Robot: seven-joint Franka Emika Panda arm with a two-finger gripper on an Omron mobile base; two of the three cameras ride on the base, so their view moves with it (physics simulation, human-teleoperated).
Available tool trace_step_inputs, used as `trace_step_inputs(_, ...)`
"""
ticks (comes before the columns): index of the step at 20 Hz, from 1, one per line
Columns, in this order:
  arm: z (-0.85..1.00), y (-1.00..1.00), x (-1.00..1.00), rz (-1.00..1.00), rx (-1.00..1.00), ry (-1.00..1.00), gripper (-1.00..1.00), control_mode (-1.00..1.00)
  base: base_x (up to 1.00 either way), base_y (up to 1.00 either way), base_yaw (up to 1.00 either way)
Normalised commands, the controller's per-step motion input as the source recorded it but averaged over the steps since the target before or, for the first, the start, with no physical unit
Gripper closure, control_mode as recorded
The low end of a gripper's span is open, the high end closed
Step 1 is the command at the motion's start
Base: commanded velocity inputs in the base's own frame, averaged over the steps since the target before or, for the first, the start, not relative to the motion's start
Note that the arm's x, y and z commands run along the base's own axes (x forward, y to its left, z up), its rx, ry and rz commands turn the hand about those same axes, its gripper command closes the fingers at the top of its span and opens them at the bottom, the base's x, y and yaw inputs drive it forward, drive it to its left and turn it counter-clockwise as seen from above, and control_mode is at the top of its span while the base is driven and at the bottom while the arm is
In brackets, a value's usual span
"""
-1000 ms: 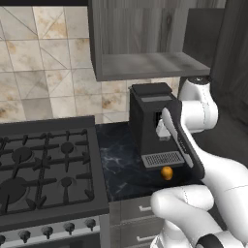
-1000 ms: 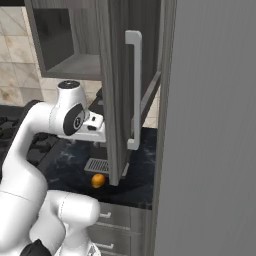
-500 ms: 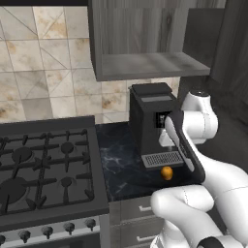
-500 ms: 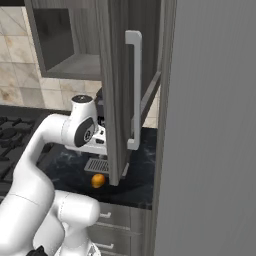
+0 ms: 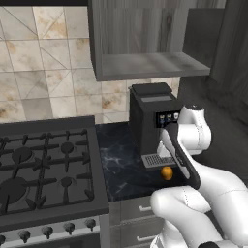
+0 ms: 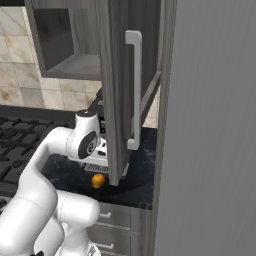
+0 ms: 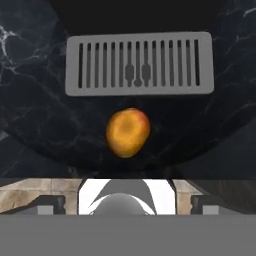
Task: Pick the mango from the counter and place it in the cabinet. Then close the cabinet.
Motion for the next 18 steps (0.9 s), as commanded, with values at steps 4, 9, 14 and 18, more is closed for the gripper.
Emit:
trace_step_inputs(4,-0.36,0.0,0.17,0.0,0.0,0.0,-1.0,-1.0,0.0,0.0,0.0)
trace_step_inputs(9,-0.42,0.0,0.15,0.0,0.0,0.0,-1.0,-1.0,0.0,0.0,0.0)
trace_step_inputs(14,-0.39,0.0,0.08,0.0,0.0,0.0,-1.0,-1.0,0.0,0.0,0.0)
trace_step_inputs(18,-0.35,0.0,0.08,0.0,0.0,0.0,-1.0,-1.0,0.0,0.0,0.0)
